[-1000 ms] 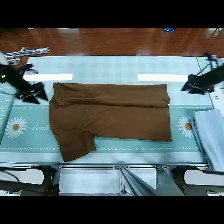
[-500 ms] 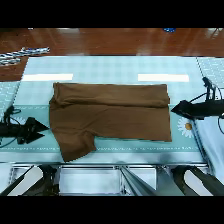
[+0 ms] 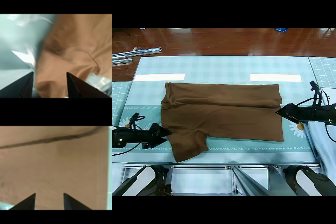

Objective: Fold the shirts.

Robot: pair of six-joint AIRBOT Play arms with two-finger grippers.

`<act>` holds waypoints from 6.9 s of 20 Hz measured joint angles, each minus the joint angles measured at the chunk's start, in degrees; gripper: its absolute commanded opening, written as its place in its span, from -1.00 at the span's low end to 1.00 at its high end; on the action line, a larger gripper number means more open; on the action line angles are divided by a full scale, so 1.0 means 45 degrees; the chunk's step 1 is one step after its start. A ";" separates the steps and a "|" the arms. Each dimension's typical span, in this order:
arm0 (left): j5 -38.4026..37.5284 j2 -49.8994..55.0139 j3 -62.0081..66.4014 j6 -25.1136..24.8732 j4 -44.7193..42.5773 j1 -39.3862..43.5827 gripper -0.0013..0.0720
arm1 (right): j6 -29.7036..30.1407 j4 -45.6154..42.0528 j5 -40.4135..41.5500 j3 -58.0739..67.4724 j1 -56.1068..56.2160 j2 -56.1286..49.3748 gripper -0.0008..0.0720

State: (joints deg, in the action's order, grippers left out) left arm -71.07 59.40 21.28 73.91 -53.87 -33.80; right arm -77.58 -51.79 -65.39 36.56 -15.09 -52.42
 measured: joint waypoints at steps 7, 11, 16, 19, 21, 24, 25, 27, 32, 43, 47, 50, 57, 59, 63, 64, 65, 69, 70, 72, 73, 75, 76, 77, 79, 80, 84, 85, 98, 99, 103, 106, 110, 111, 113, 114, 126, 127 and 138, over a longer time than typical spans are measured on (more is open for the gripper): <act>0.1239 0.0447 -0.0219 0.0257 0.0029 0.1666 -0.93 | -0.0364 -0.0641 -0.0452 -0.0053 -0.0510 0.0661 0.15; 0.1336 0.0486 -0.0223 0.0238 0.0024 0.1826 -0.93 | -0.2297 -0.3594 -0.1331 -0.0869 -0.1015 0.1375 0.15; 0.1370 0.0495 -0.0233 0.0121 -0.0024 0.1880 -0.93 | -0.2875 -0.4867 -0.2259 -0.2220 -0.1166 0.1287 0.15; 0.1331 0.0500 -0.0233 -0.0102 -0.0053 0.1880 -0.93 | -0.2914 -0.4847 -0.2069 -0.2647 -0.1185 0.0641 0.15; 0.1253 0.0505 -0.0243 -0.0189 -0.0068 0.1880 -0.93 | -0.2735 -0.4469 -0.1627 -0.2773 -0.1195 0.0160 0.15; 0.1069 0.0510 -0.0248 -0.0238 -0.0155 0.1880 -0.93 | -0.2375 -0.3570 -0.1122 -0.2856 -0.1195 -0.0495 0.15; 0.1039 0.0510 -0.0248 -0.0243 -0.0160 0.1880 -0.93 | -0.2220 -0.3123 -0.1015 -0.2871 -0.1200 -0.0733 0.15; 0.1005 0.0515 -0.0248 -0.0262 -0.0160 0.1880 -0.93 | -0.1841 -0.2079 -0.0529 -0.2885 -0.1195 -0.1195 -0.06; 0.0933 0.0520 -0.0078 -0.0282 -0.0204 0.1870 -0.93 | 0.0359 0.0243 0.0359 -0.2798 -0.1200 -0.2191 -0.91; 0.1103 0.1525 0.4799 -0.0573 0.2030 0.2574 -0.93 | 0.0845 0.0593 -0.0563 0.1263 -0.1073 -0.3220 -0.91; 0.1379 0.3842 0.7378 -0.0272 0.2501 0.3419 -0.93 | 0.0690 0.0855 -0.0223 0.3429 -0.0578 -0.5051 -0.91; 0.1239 0.5795 0.9602 0.0321 0.2637 0.3745 -0.93 | 0.0447 0.0937 -0.0044 0.5095 -0.0427 -0.6518 -0.91; 0.0661 0.9175 1.3794 0.1030 0.2735 0.4201 -0.93 | 0.0141 0.1375 0.0447 0.7645 -0.0335 -0.9156 -0.91; 0.0612 0.9772 1.4290 0.1107 0.2735 0.4371 -0.78 | 0.0272 0.1841 0.0767 0.7888 -0.0321 -0.9690 -0.67; 0.0393 1.0559 1.4751 0.1166 0.2710 0.4541 0.42 | 0.0529 0.2419 0.1511 0.8121 -0.0257 -1.0273 0.15; 0.0107 1.0622 1.4911 0.1302 0.2696 0.4430 0.42 | 0.0578 0.2501 0.1501 0.8228 -0.0364 -1.0258 0.15; -0.0204 1.0637 1.5110 0.1535 0.2526 0.4201 0.42 | 0.0602 0.2501 0.1282 0.8364 -0.0563 -1.0156 0.15; -0.1821 0.9534 1.5591 0.2040 0.1137 0.2574 0.42 | 0.0651 0.1535 -0.0801 0.9126 -0.2346 -0.9063 0.15; -0.1991 0.8927 1.5484 0.2118 0.0733 0.2118 0.42 | 0.0636 0.1015 -0.1229 0.9156 -0.2939 -0.8612 0.15; -0.2059 0.7456 1.4712 0.2113 0.0185 0.1603 0.42 | 0.0525 0.0160 -0.1525 0.8655 -0.4056 -0.7694 0.15; -0.1987 0.6577 1.4003 0.1933 0.0024 0.1574 0.42 | 0.0432 -0.0078 -0.1404 0.8136 -0.4498 -0.7281 0.15; -0.1064 0.4551 1.1900 0.1574 -0.0233 0.1977 0.42 | 0.0233 -0.0282 -0.0733 0.6766 -0.5085 -0.6625 0.15; -0.0457 0.3512 1.0729 0.1447 -0.0325 0.2331 0.42 | 0.0228 -0.0238 -0.0325 0.6047 -0.5197 -0.6450 0.15; 0.0423 0.2492 0.9515 0.1341 -0.0330 0.2788 0.42 | 0.0272 -0.0068 -0.0024 0.5484 -0.5212 -0.6363 0.15; 0.1749 0.0903 0.7475 0.1234 -0.0476 0.3769 0.42 | 0.0549 0.0442 0.0534 0.4682 -0.4964 -0.6479 0.15; 0.2361 0.0374 0.6659 0.1195 -0.0476 0.4289 0.42 | 0.0704 0.0714 0.0704 0.4454 -0.4789 -0.6635 0.15; 0.3507 -0.0316 0.5144 0.1175 -0.0539 0.5940 0.42 | 0.1389 0.2293 0.1156 0.4158 -0.3823 -0.7563 0.15; 0.3667 -0.0321 0.4988 0.1205 -0.0471 0.6217 0.42 | 0.1491 0.2545 0.1185 0.4250 -0.3546 -0.7868 0.15; 0.4143 -0.0039 0.4580 0.1316 0.0092 0.6960 -0.93 | 0.1117 0.3143 0.1001 0.7116 0.0019 -1.0185 -0.91; 0.4119 -0.0039 0.4580 0.1302 0.0248 0.6994 -0.93 | 0.1093 0.2919 0.0743 0.7266 0.0024 -0.9908 -0.91; 0.4454 0.0015 0.4838 0.1141 0.1035 0.7898 -0.93 | 0.0991 0.1151 -0.0452 0.7125 -0.0005 -0.7796 -0.91; 0.5469 0.0646 0.5644 0.1103 0.1292 0.9345 -0.93 | 0.0942 0.0087 -0.0899 0.6173 -0.0010 -0.5221 -0.91; 0.5935 0.3181 0.8068 0.1307 0.1438 1.1570 -0.93 | 0.0748 -0.0549 -0.1404 0.4619 -0.0010 -0.1530 -0.91; 0.5858 0.4046 0.8869 0.1457 0.1467 1.2167 -0.93 | 0.0651 -0.0593 -0.1525 0.4303 -0.0010 -0.0733 -0.91; 0.5430 0.5785 1.0525 0.1962 0.1486 1.3313 -0.93 | 0.0384 -0.0743 -0.1865 0.3750 -0.0010 0.0699 -0.91; 0.5173 0.6620 1.1312 0.2239 0.1481 1.3867 -0.93 | 0.0282 -0.0743 -0.1987 0.3560 -0.0010 0.1287 -0.91; 0.2477 1.2089 1.6971 0.3682 0.1797 1.8141 -0.93 | -0.0641 -0.0651 -0.2676 0.2963 0.0903 0.3672 -0.91; 0.2385 1.2026 1.7078 0.3682 0.1802 1.7889 -0.93 | -0.0738 -0.0646 -0.2531 0.2963 0.1156 0.3677 -0.92; 0.1214 0.4231 1.2604 0.3755 -0.2356 1.1336 -0.93 | -0.1885 0.0233 0.1054 0.3900 0.5731 -0.0044 -0.91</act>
State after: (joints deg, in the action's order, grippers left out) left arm -65.60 78.43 78.00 90.80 -64.47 17.21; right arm -86.06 -50.74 -60.64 54.11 10.70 -52.62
